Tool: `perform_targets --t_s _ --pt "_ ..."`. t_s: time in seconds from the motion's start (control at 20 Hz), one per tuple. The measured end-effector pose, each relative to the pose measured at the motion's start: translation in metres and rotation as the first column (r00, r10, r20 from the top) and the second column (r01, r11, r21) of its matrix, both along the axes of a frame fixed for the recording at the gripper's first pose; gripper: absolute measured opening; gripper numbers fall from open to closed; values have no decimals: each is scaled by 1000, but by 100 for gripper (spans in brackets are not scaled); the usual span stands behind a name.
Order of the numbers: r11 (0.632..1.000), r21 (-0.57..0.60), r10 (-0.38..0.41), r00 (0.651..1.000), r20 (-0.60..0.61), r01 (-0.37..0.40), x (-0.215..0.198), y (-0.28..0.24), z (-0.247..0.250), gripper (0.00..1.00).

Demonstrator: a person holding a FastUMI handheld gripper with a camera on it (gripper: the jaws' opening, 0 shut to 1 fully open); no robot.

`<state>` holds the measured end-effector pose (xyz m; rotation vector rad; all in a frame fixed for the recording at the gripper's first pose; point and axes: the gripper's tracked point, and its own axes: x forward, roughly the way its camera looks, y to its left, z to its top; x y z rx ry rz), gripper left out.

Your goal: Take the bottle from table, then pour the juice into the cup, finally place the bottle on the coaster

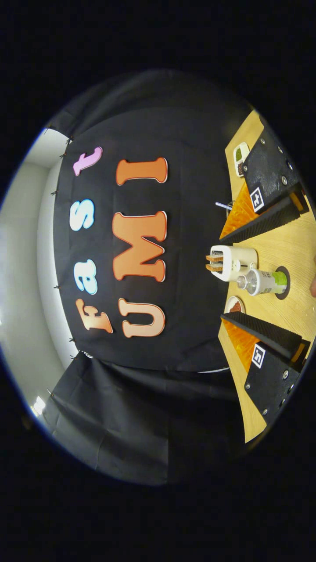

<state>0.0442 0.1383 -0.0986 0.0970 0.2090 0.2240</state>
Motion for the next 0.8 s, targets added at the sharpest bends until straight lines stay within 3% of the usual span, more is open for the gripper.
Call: perform_targets --t_s 0.4,0.8 --pt "993 -29 -113 992 50 114 -39 -52 40 93" --pt "976 102 -194 980 30 190 -69 -84 31 93"
